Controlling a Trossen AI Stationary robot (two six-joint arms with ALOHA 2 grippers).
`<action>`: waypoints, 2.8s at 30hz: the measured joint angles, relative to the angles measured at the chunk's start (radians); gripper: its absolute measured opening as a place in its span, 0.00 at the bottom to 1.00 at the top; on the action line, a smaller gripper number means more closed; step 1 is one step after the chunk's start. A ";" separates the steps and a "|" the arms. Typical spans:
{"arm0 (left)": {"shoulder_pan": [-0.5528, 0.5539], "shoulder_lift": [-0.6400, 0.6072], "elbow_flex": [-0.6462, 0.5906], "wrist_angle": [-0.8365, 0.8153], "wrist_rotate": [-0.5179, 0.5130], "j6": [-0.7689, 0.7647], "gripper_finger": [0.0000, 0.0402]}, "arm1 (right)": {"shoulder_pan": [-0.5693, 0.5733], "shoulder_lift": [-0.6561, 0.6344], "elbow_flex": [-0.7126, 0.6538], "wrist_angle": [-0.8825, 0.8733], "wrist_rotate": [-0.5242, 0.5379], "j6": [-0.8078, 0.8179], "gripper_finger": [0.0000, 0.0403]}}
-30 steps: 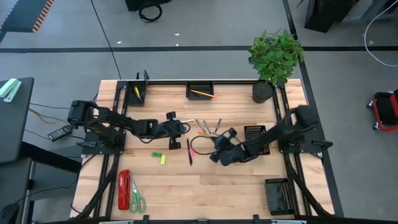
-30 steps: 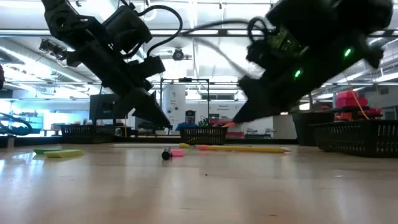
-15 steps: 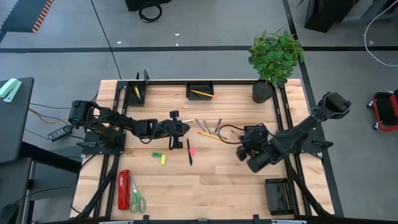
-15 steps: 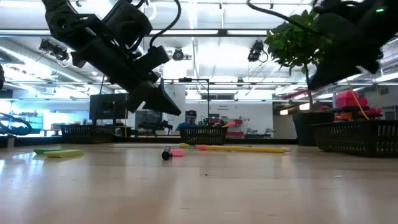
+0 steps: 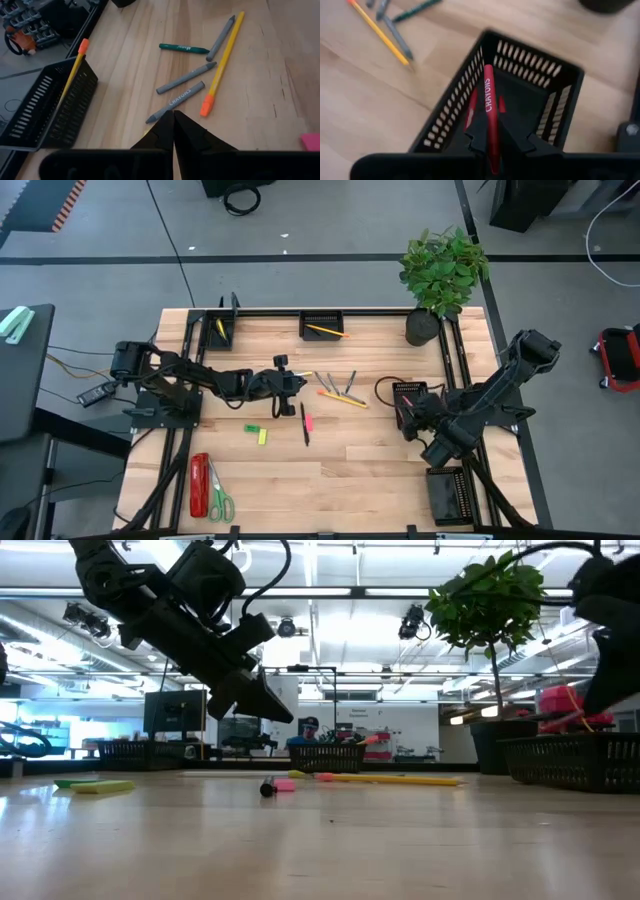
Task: Sort crayons/erasers/pens/pencils in bins
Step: Put the red crayon into the middle right black bin, then put the yellow pencil into the top right black bin
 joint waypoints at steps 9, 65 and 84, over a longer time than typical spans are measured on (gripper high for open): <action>0.000 0.000 0.000 -0.010 0.001 -0.021 0.07 | 0.014 0.055 -0.026 0.022 -0.051 0.045 0.14; -0.034 0.000 0.000 -0.062 0.001 -0.069 0.06 | -0.571 0.059 -0.309 1.487 -0.175 -1.738 0.33; -0.034 0.000 0.000 -0.130 0.001 -0.128 0.07 | -0.711 0.372 -0.135 1.562 -0.309 -1.891 0.33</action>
